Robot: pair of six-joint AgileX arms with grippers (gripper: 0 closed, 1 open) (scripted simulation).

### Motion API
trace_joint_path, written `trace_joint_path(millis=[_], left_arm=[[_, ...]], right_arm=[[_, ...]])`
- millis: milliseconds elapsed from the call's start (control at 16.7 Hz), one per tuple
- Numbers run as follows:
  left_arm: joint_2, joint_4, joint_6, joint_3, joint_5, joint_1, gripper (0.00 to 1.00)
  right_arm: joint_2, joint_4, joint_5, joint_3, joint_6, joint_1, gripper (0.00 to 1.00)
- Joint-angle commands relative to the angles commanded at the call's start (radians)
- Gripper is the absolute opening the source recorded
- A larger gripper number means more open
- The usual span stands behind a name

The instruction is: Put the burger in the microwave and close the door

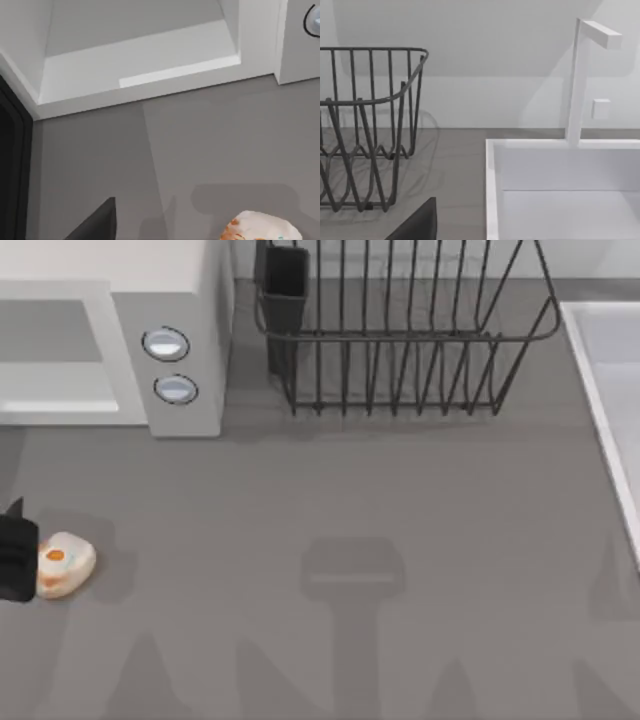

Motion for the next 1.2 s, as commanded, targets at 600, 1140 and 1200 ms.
trace_joint_path(millis=[600,1140,1200], left_arm=[[0.968,-0.472,0.278,0.584,0.001,-0.039,1.00],[1.233,-0.639,0.382,0.794,0.000,-0.050,1.00],[1.233,-0.639,0.382,0.794,0.000,-0.050,1.00]], right_arm=[[0.000,0.000,0.000,0.000,0.000,0.000,1.00],[0.000,0.000,0.000,0.000,0.000,0.000,1.00],[0.000,0.000,0.000,0.000,0.000,0.000,1.00]])
